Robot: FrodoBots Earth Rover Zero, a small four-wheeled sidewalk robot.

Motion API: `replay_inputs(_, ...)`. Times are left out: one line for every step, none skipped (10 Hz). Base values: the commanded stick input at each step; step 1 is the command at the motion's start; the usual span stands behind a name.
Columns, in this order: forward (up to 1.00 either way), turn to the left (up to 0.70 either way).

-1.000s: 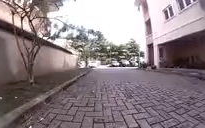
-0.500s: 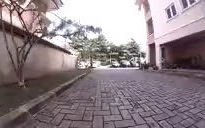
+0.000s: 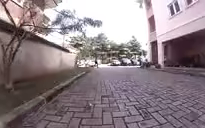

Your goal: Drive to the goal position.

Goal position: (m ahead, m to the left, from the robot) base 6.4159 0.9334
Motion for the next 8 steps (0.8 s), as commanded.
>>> replay_inputs(0.69,0.03)
replay_inputs(0.69,0.03)
replay_inputs(0.69,0.03)
replay_inputs(0.69,0.03)
replay_inputs(0.69,0.03)
replay_inputs(0.69,0.03)
replay_inputs(0.69,0.03)
replay_inputs(0.69,0.03)
